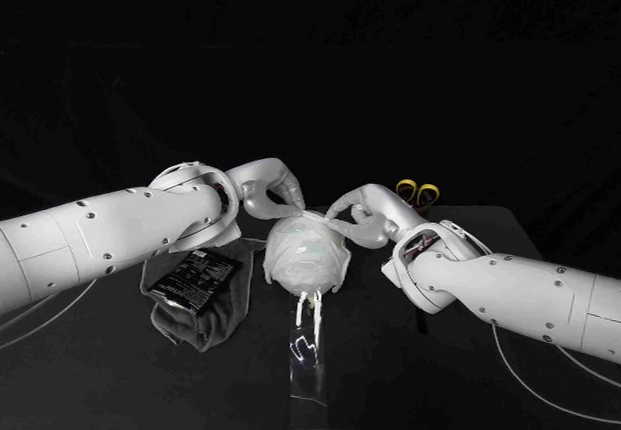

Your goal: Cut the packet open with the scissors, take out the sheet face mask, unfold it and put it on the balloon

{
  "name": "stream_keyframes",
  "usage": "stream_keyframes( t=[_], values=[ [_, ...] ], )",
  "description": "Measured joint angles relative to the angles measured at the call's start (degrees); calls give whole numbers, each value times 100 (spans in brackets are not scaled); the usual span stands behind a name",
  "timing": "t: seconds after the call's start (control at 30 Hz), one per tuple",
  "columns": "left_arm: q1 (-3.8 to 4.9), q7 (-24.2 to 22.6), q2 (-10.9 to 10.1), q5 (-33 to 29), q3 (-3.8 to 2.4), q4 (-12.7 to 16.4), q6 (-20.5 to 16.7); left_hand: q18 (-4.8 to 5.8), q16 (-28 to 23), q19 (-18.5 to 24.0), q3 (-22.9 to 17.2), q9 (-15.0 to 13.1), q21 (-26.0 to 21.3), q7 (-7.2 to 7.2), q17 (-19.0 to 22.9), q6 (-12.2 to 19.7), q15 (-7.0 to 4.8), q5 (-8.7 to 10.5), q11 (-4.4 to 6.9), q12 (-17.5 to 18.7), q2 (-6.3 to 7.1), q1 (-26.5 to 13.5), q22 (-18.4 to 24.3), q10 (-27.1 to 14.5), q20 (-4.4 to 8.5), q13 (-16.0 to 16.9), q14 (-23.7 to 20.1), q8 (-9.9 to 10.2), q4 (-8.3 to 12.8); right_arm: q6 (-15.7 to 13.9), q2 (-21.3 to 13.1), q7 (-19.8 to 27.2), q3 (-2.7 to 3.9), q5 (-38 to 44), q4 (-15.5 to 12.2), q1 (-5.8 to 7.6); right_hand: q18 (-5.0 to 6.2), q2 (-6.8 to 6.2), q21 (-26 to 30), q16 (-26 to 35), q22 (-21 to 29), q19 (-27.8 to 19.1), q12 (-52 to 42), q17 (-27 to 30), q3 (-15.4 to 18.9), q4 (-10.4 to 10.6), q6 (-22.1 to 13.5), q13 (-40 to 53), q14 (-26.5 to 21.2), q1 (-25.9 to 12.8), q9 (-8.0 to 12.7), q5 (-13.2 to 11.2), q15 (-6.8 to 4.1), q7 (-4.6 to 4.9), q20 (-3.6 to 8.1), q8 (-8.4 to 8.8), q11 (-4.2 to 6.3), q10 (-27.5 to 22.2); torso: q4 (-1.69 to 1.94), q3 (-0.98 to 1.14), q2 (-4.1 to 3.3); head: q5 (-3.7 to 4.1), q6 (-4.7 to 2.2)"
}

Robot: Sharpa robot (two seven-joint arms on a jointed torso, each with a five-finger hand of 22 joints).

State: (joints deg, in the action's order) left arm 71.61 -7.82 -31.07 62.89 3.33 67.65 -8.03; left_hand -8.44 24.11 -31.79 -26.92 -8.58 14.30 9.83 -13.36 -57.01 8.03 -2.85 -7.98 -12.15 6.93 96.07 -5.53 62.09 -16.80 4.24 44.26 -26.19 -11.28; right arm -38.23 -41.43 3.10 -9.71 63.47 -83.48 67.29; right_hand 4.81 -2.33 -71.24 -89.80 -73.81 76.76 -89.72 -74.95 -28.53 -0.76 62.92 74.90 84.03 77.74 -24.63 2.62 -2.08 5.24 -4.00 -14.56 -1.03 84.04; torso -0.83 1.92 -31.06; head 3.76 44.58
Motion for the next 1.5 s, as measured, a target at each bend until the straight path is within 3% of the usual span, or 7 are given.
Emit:
stream_keyframes(
  t=[0.37,0.53,0.93,1.5],
  values=[
    [1,-121,-3,-189,0,-9,-468,1,145,-215,-434,-118,80,-38,-76,-86,-56,0,71,-59,212,-394,-22,193,10,46,135,-134,291,-338,48,10,9,37,99,-2,-3,-25,-14,4,-31,19,6,1,-89,-58,-1,2,0,-24,-4,-11,0,-4,20,-77,0,0,0,3,-3,1,-5],
    [10,-124,11,-337,0,-71,-616,2,185,-277,-512,-119,122,-60,-95,-121,-86,1,111,-71,236,-510,-33,233,13,63,164,-173,369,-360,134,-6,15,33,218,6,-4,-25,-13,5,-30,19,-8,5,-113,-50,0,4,-1,-24,-5,-19,1,-23,20,-90,0,0,0,5,-7,-10,2],
    [29,54,144,-524,6,-387,-732,4,207,-356,-590,-125,166,-82,-114,-143,-106,19,123,-95,280,-603,-41,285,10,77,184,-255,481,-188,421,-202,31,121,703,98,-5,-25,-10,0,-22,18,-8,4,-114,-50,-11,5,-2,-24,-82,-22,2,-33,19,-92,0,0,1,7,-6,-23,26],
    [33,379,325,-605,55,-654,-509,7,267,-397,-581,-209,188,-68,-144,-157,-106,19,122,-95,358,-752,-46,285,11,87,224,-263,568,166,695,-567,34,321,1146,156,-6,-47,-8,4,-26,18,1,0,-171,-74,-24,0,-3,-49,-110,-22,3,-42,19,-121,0,0,2,0,-1,-27,60]
  ],
)
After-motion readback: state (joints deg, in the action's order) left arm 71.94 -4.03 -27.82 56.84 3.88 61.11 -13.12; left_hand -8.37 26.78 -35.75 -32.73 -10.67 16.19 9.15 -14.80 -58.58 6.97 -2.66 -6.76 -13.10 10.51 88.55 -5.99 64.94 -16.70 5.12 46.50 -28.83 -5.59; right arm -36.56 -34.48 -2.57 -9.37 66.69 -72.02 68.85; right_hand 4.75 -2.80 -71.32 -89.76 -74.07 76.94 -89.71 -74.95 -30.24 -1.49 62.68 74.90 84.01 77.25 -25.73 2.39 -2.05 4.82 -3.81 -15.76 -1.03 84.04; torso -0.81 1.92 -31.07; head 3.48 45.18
